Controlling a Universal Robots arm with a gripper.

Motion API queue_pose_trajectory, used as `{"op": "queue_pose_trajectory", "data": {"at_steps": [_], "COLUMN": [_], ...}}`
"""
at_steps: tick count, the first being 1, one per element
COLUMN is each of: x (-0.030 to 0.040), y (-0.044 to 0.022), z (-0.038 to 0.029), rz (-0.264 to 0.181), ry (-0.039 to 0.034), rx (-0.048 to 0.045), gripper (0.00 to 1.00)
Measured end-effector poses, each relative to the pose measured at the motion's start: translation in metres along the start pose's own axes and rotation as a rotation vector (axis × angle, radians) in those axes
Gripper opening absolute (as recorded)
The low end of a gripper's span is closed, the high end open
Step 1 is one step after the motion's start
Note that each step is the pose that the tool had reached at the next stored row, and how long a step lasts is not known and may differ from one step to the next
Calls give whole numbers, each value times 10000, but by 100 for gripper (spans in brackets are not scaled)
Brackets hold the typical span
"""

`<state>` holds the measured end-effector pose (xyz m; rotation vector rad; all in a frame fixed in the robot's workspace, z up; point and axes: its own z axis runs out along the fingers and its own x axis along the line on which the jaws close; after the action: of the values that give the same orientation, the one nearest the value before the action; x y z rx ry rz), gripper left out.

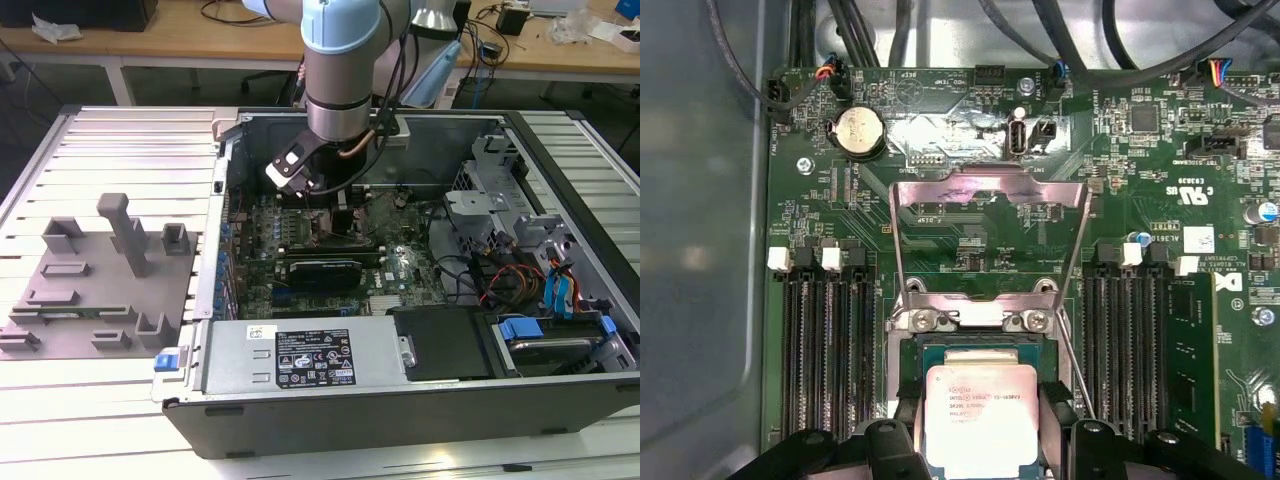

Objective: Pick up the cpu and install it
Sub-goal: 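Place the cpu into insertion slot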

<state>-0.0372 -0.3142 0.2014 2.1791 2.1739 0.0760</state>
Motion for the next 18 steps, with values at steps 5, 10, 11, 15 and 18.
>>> {"op": "queue_pose_trajectory", "data": {"at_steps": [5, 10, 11, 15, 18], "x": [5, 4, 4, 4, 5], "y": [-2, -4, -4, -4, -4], "z": [27, 38, 40, 43, 43], "rz": [1, 0, 0, 1, 1], "ry": [5, 1, 1, 1, 2], "rx": [4, 6, 6, 5, 5], "gripper": [54, 54, 54, 54, 54]}}
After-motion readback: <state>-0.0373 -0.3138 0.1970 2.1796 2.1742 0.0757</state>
